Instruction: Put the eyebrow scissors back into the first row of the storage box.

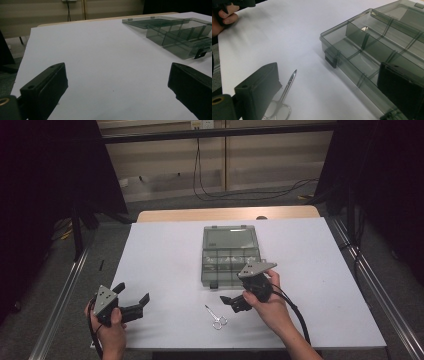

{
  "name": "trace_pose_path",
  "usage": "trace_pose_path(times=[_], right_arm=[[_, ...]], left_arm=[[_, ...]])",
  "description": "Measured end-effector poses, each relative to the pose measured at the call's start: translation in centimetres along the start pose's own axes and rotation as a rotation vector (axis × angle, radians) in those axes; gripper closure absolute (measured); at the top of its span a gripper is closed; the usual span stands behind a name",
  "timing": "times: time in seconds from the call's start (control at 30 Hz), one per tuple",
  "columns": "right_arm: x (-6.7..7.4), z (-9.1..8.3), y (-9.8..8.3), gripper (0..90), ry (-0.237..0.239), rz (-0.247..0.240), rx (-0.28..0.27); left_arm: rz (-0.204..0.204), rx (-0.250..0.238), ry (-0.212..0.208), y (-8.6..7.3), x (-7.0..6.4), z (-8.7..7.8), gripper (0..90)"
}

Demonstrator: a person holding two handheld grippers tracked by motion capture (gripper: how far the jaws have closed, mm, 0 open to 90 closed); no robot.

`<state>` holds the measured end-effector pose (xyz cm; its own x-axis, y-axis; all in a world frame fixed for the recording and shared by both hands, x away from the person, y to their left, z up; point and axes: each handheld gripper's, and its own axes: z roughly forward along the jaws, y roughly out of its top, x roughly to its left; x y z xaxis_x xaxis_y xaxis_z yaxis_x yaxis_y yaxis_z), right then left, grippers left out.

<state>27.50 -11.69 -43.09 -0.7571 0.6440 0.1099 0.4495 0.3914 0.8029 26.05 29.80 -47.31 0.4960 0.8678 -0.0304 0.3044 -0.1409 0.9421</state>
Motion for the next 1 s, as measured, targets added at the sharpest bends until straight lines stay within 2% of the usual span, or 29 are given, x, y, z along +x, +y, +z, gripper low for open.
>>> trace_pose_path(times=[0.27, 0.3, 0.43, 0.5, 0.63, 0.67, 0.77, 0.8, 0.83, 0.87, 0.9, 0.93, 1.0], right_arm=[[0.6, 0.8, 0.6, 6.2, 0.003, 0.000, 0.025], [0.7, 0.9, 0.6, 6.2, 0.009, 0.001, 0.030], [1.0, 1.3, 0.8, 7.7, 0.006, -0.001, 0.046], [1.1, 1.5, 0.8, 9.6, 0.014, -0.001, 0.052], [1.5, 1.9, 0.9, 16.1, 0.002, 0.009, 0.064], [1.6, 2.2, 0.9, 19.9, 0.002, 0.002, 0.073], [1.9, 2.5, 0.9, 23.9, -0.017, -0.002, 0.088], [2.4, 2.7, 0.9, 30.9, -0.062, -0.005, 0.108], [2.6, 2.9, 0.8, 32.5, -0.081, -0.020, 0.108], [2.8, 3.0, 0.8, 34.3, -0.088, -0.028, 0.125], [2.8, 3.0, 0.8, 34.3, -0.088, -0.028, 0.125], [3.1, 3.3, 0.8, 38.8, -0.077, -0.041, 0.138], [3.3, 3.4, 0.7, 42.0, -0.085, -0.047, 0.144]], left_arm=[[-0.004, -0.006, 0.008, 0.1, 0.0, -0.1, 2.1], [0.002, -0.001, -0.004, 0.2, 0.1, -0.1, 2.1], [-0.021, -0.023, -0.007, 0.3, -0.1, 0.0, 2.0], [-0.004, -0.014, -0.006, 0.3, -0.2, 0.0, 2.0], [0.000, -0.009, -0.015, 0.3, -0.4, 0.2, 2.0], [-0.008, -0.018, -0.021, 0.2, -0.4, 0.2, 2.0], [-0.001, -0.008, -0.013, 0.2, -0.3, 0.2, 2.0], [-0.012, -0.014, -0.018, 0.1, -0.4, 0.3, 2.0], [-0.002, -0.005, -0.010, 0.1, -0.5, 0.3, 2.1], [0.012, -0.002, -0.022, 0.1, -0.4, 0.3, 2.1], [0.012, -0.002, -0.022, 0.1, -0.4, 0.3, 2.1], [0.015, 0.005, -0.013, 0.0, -0.5, 0.5, 2.1], [0.022, 0.005, -0.011, 0.0, -0.5, 0.5, 2.1]])
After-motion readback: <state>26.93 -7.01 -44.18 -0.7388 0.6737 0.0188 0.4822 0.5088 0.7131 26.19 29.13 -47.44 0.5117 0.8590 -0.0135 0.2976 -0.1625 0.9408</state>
